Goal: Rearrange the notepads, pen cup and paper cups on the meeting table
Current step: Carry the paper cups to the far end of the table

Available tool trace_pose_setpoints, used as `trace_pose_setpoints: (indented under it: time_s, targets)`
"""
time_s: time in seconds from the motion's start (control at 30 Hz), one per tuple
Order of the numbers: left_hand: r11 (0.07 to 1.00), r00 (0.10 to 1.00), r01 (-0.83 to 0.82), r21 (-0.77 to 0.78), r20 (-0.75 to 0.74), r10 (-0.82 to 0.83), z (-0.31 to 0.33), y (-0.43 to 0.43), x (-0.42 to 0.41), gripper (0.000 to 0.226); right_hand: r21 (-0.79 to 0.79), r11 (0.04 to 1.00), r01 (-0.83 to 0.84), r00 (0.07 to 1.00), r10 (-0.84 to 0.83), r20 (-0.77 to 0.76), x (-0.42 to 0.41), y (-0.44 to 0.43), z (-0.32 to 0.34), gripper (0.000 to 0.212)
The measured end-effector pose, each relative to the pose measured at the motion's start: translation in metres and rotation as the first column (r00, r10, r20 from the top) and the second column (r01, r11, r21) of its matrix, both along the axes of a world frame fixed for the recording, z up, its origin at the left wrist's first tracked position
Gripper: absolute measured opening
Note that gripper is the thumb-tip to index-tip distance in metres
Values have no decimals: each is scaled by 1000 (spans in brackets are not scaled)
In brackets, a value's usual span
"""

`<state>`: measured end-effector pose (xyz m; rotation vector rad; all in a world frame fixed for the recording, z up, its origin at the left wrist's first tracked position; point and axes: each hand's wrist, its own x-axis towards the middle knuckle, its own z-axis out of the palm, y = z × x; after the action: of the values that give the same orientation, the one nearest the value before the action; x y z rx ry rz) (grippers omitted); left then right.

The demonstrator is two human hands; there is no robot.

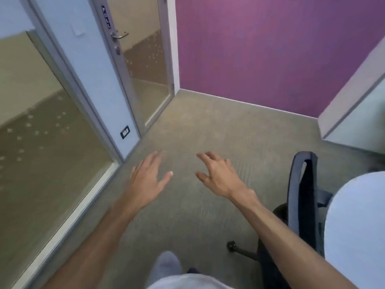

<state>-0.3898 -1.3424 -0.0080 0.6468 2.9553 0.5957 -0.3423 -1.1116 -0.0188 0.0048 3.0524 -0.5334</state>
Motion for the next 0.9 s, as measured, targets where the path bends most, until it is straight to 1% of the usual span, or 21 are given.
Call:
trace_pose_setpoints:
  time_s: [0.2,0.37,0.47,0.63,0.8,0.9]
  targets:
    - [989,989,145,-14,11,-144,2,71,-117,67,-20,986,164,986,-164,-2,-88,61,-7,62]
    - [955,955,298,-14,24,-297,-6,136,-219,64,-26,945,327,945,-326,26,-159,117,-16,62]
    - [916,915,401,-7,48,-400,-10,174,-282,66,-32,898,440,898,-438,50,-195,145,-14,63]
    - [823,823,568,7,29,-567,-9,248,-366,63,-36,810,585,811,-583,45,-235,189,-6,62]
    - [716,716,698,-16,8,-698,-11,331,-407,59,-29,721,693,721,-691,49,-249,245,-1,61]
    - [652,652,758,0,8,-758,-13,391,-419,58,-28,655,755,655,-754,52,-252,288,-2,61]
